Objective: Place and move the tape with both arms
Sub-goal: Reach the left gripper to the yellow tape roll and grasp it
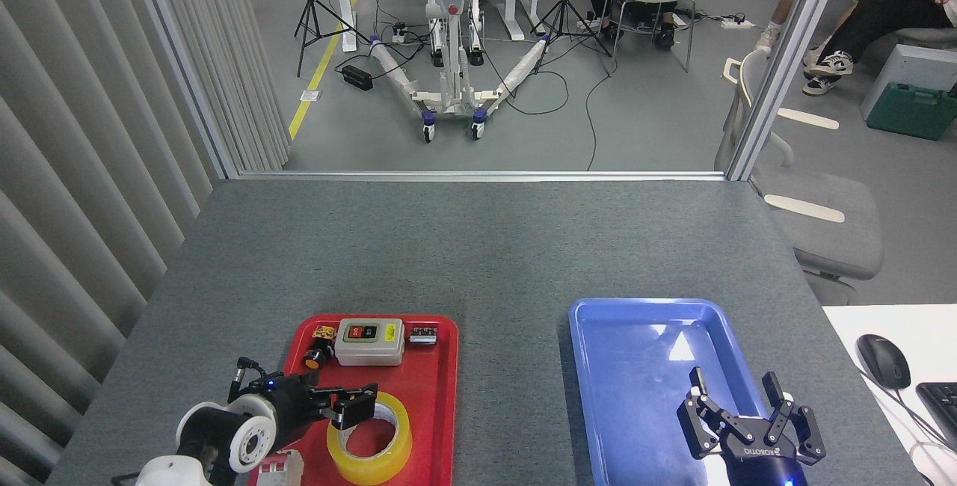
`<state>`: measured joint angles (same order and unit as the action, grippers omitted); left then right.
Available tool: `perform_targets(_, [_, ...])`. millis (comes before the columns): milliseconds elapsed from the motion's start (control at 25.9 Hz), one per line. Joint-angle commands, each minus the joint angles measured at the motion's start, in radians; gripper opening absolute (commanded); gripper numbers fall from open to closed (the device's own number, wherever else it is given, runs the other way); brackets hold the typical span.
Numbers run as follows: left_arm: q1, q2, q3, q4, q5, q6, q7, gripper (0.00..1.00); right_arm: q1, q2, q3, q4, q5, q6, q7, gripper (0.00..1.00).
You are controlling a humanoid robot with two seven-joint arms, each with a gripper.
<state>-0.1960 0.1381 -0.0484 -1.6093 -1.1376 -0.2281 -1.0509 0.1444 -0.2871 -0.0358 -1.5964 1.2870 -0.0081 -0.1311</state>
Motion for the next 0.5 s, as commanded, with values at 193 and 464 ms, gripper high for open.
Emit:
perform_targets(193, [-0.148,-0.017,-0.041,0.19,-0.022,-0.145,-0.293,1.0,0.0,-0.006,-0.001,-0.011,-0.002,0.002,0.004,1.0])
perform_targets(464, [-0.175,-0.02,-0.038,0.227,-0.054,-0.146,-0.319,0.88,0.0,-0.006,-0.001,-0.01,-0.002,-0.007,0.005,1.0])
